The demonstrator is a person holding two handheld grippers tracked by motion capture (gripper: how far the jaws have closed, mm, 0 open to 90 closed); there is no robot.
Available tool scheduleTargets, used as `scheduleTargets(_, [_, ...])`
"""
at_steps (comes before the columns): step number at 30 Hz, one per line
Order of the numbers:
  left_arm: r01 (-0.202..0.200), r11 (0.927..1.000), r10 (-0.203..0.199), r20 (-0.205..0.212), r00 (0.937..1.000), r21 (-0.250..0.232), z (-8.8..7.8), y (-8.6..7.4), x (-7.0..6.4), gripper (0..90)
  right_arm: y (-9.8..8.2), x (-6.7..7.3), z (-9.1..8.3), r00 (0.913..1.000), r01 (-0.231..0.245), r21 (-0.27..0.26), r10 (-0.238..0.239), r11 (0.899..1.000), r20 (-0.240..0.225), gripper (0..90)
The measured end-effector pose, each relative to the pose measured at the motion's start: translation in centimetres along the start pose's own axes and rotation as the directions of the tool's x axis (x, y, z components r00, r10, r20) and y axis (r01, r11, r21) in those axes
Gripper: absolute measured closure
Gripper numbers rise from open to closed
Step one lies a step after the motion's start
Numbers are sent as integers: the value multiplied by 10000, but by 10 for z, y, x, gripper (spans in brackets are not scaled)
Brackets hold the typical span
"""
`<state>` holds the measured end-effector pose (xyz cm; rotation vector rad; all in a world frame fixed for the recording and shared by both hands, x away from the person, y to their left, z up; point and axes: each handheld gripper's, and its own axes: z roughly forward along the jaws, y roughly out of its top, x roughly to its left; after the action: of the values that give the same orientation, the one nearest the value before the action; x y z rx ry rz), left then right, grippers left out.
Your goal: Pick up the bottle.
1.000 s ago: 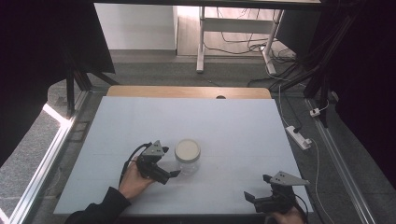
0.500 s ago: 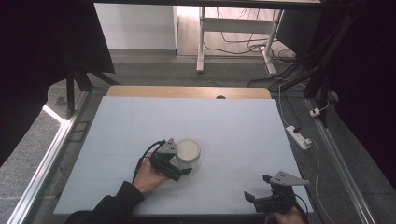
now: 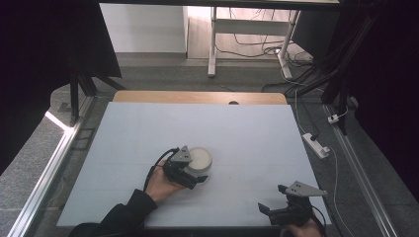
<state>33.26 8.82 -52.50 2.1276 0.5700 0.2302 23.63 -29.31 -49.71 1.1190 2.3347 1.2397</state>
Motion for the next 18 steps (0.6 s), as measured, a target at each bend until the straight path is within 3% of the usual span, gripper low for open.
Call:
scheduleTargets(12, [-7,10000,8,-121,9999,89,-1,1,-2,75,0,0,0,10000,34,16,-34,10000,2,0])
scheduleTargets(18, [-67,9999,67,83,9999,76,-3,4,-3,76,0,1,0,10000,68,19,-68,10000,-7,0])
